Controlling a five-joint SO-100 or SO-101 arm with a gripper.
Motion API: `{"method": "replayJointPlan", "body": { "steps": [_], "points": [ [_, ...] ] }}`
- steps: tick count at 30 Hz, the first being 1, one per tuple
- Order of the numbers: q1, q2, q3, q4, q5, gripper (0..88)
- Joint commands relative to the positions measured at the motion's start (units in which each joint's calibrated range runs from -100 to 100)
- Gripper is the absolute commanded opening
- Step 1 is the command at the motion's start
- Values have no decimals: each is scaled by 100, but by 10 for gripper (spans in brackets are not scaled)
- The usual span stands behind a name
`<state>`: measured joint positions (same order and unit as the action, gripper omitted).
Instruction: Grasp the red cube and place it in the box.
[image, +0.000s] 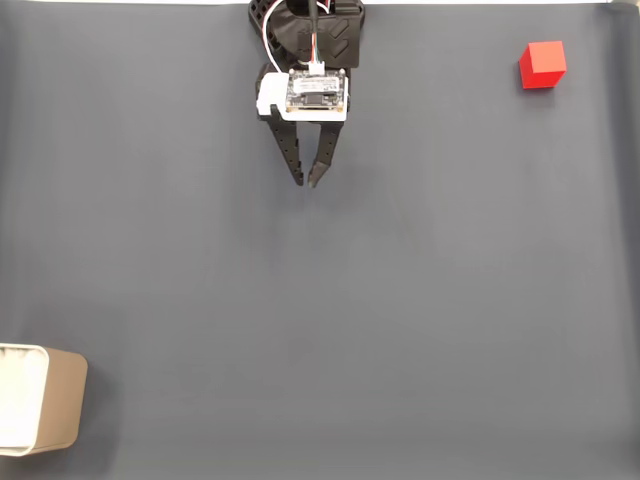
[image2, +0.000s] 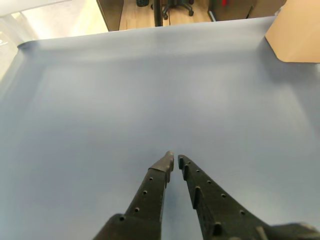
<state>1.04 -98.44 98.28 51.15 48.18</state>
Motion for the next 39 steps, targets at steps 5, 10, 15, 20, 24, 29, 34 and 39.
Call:
{"method": "replayJointPlan", "body": {
  "steps": [5, 10, 15, 20, 24, 29, 34, 39],
  "points": [
    [10, 797, -914, -427, 10, 0],
    [-26, 1325, -1589, -542, 20, 0],
    [-33, 1932, -2337, -550, 15, 0],
    [-33, 2452, -3003, -492, 44, 0],
    [-33, 2851, -3478, -443, 49, 0],
    [-33, 3241, -3980, -271, 93, 0],
    [-40, 3509, -4363, -91, 151, 0],
    [-83, 3908, -4865, 294, 186, 0]
  ]
}}
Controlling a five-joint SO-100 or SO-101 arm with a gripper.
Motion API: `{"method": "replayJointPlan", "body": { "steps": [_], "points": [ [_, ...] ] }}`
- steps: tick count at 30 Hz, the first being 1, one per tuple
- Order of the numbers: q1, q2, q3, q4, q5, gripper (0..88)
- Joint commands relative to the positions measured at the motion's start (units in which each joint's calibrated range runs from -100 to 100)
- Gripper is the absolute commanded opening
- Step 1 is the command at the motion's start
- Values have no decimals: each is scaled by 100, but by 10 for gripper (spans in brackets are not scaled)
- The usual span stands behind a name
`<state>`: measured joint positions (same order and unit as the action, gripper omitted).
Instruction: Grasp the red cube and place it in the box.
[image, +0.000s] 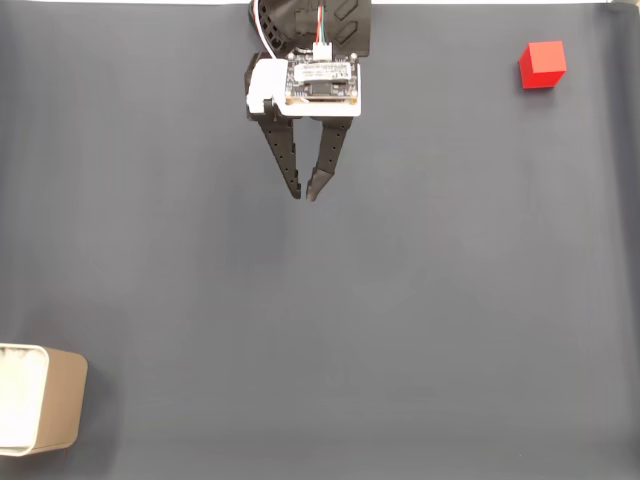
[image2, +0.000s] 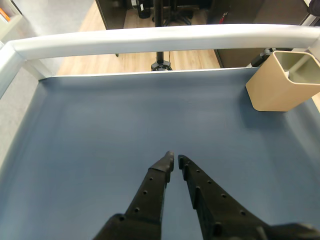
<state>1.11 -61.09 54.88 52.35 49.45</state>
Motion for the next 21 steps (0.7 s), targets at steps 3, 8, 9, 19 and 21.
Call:
{"method": "replayJointPlan", "body": {
  "steps": [3, 8, 9, 19, 21],
  "points": [
    [-189, 451, -908, 454, 59, 0],
    [-495, 919, -1547, 839, 83, 0],
    [-580, 979, -1647, 913, 103, 0],
    [-1887, 1335, -2176, 1134, 308, 4],
    [-2206, 1404, -2313, 1241, 303, 4]
  ]
}}
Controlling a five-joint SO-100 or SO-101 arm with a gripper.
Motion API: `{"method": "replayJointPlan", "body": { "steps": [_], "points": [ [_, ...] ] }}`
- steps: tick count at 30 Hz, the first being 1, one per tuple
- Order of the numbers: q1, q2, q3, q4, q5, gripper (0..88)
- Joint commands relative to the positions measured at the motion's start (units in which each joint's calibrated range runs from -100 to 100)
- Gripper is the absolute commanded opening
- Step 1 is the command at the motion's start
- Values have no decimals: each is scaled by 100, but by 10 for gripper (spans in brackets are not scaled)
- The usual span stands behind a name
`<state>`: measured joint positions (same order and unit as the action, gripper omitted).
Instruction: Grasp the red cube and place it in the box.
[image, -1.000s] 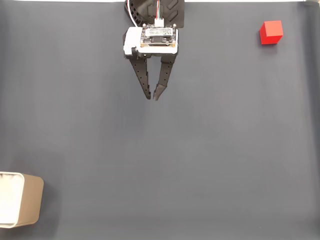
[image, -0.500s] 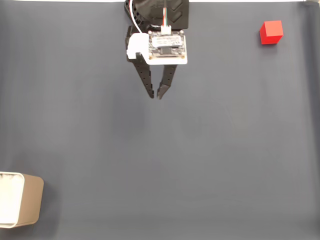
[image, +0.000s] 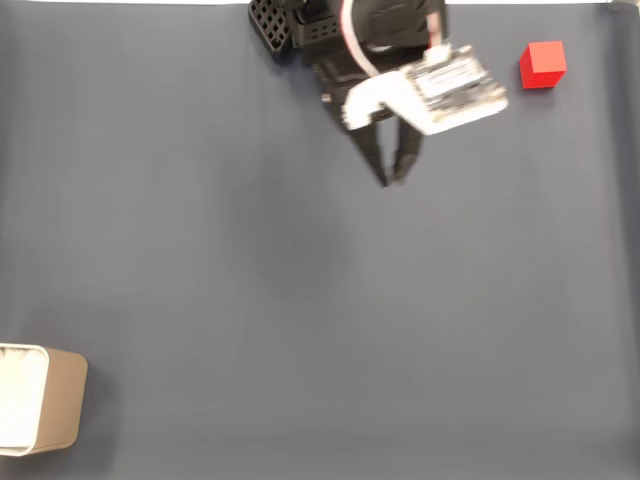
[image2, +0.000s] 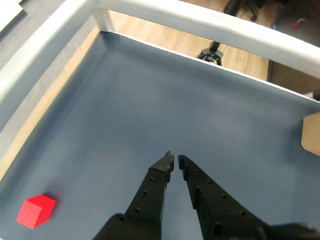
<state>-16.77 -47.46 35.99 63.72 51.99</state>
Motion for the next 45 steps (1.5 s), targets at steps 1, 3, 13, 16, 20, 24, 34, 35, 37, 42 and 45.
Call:
{"method": "replayJointPlan", "body": {
  "steps": [1, 3, 13, 16, 20, 24, 34, 35, 37, 42, 45],
  "points": [
    [-568, 58, -451, 128, 54, 4],
    [-838, 93, -487, 169, 68, 4],
    [-2194, 84, -606, 439, 20, 8],
    [-2627, 58, -588, 513, -29, 9],
    [-3125, 58, -524, 595, -49, 13],
    [-3586, 32, -496, 628, -49, 14],
    [-4375, -72, -204, 660, 68, 56],
    [-4431, -107, -150, 660, 88, 68],
    [-4517, -176, -31, 660, 147, 91],
    [-4680, -315, 179, 660, 303, 135],
    [-4723, -401, 297, 660, 371, 172]
  ]
}}
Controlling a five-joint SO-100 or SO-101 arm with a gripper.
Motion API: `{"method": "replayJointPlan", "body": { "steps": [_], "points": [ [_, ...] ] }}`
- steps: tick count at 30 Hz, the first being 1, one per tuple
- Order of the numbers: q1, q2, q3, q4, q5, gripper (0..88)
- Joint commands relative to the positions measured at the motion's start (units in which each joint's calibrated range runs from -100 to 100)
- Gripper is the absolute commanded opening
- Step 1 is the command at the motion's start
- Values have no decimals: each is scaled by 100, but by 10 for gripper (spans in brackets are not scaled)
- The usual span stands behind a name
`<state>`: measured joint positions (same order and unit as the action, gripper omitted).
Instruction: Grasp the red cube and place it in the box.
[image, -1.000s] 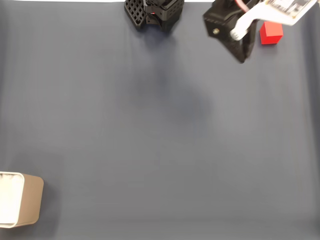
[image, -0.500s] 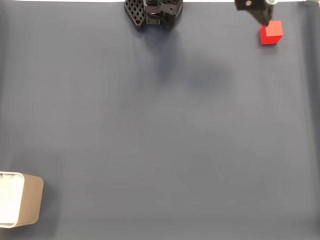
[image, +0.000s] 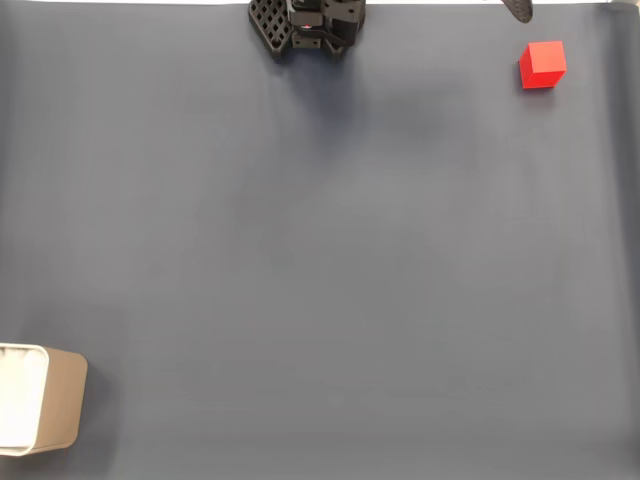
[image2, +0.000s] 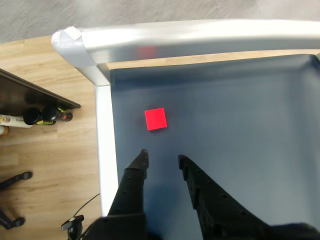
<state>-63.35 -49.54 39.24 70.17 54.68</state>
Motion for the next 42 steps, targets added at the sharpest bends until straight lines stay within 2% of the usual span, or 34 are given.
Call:
{"method": "replayJointPlan", "body": {
  "steps": [1, 8, 18, 42],
  "points": [
    [-71, -228, 8, 16, 142, 185],
    [-28, -349, 145, -33, 430, 265],
    [135, -236, 264, -304, 537, 311],
    [277, 864, 784, -1984, 342, 338]
  ]
}}
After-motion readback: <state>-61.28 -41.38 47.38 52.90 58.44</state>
